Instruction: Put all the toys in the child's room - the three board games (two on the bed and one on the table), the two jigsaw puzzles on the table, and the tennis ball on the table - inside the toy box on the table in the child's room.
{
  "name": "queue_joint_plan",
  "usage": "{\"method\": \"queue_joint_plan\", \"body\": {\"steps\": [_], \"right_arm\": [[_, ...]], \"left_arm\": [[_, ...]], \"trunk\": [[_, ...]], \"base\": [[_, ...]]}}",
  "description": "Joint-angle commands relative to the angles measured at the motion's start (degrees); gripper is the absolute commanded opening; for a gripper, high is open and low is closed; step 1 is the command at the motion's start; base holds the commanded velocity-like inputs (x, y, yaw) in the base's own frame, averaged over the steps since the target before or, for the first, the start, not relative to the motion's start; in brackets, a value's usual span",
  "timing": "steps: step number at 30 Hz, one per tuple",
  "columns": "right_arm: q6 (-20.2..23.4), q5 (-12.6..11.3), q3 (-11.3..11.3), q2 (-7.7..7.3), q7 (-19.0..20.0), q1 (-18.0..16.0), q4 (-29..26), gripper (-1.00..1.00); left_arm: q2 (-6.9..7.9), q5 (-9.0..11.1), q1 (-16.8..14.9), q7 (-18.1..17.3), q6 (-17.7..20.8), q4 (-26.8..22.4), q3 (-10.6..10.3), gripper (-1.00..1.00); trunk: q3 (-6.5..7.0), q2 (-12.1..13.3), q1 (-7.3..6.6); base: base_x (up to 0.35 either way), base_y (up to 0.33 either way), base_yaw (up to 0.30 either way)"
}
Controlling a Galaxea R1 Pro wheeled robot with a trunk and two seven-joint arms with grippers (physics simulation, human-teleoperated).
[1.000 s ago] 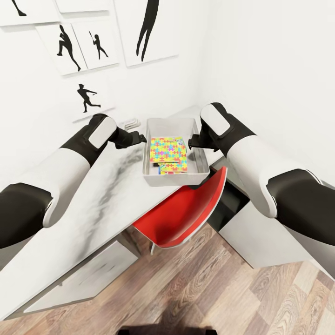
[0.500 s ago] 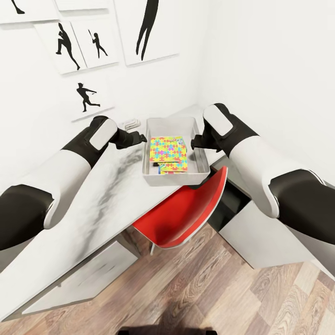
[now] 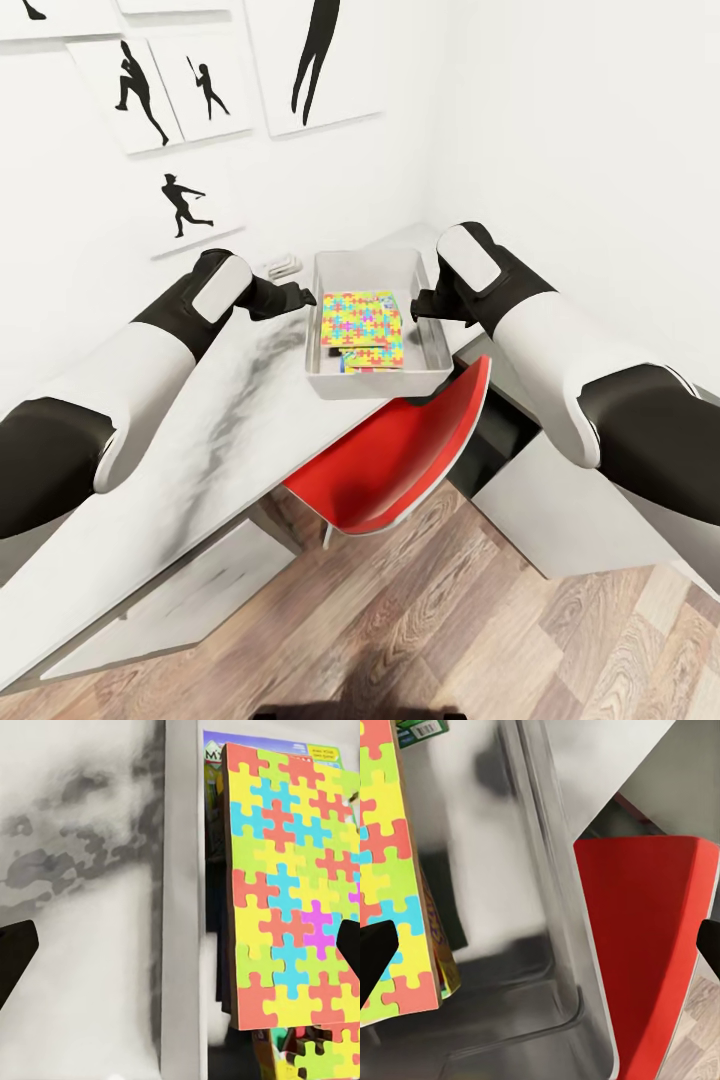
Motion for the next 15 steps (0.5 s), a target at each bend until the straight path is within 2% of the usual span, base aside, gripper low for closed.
{"method": "queue_joint_plan", "body": {"steps": [1, 7, 15], "right_arm": [[0.2, -0.6, 0.4, -0.04, -0.5, -0.1, -0.1, 1.0], [0.2, -0.6, 0.5, -0.04, -0.5, -0.1, 0.0, 1.0], [0.2, -0.6, 0.5, -0.04, -0.5, -0.1, 0.0, 1.0]], "left_arm": [[0.04, 0.6, -0.1, 0.5, 0.1, -0.1, -0.3, 1.0], [0.04, 0.6, 0.0, 0.5, 0.1, -0.1, -0.3, 1.0], [0.04, 0.6, 0.3, 0.5, 0.1, 0.0, -0.3, 1.0]], "trunk": [[-0.06, -0.1, 0.01], [-0.06, -0.1, 0.01], [-1.32, -2.9, 1.55]], "base": [[0.0, 0.0, 0.0], [0.0, 0.0, 0.0], [0.0, 0.0, 0.0]]}}
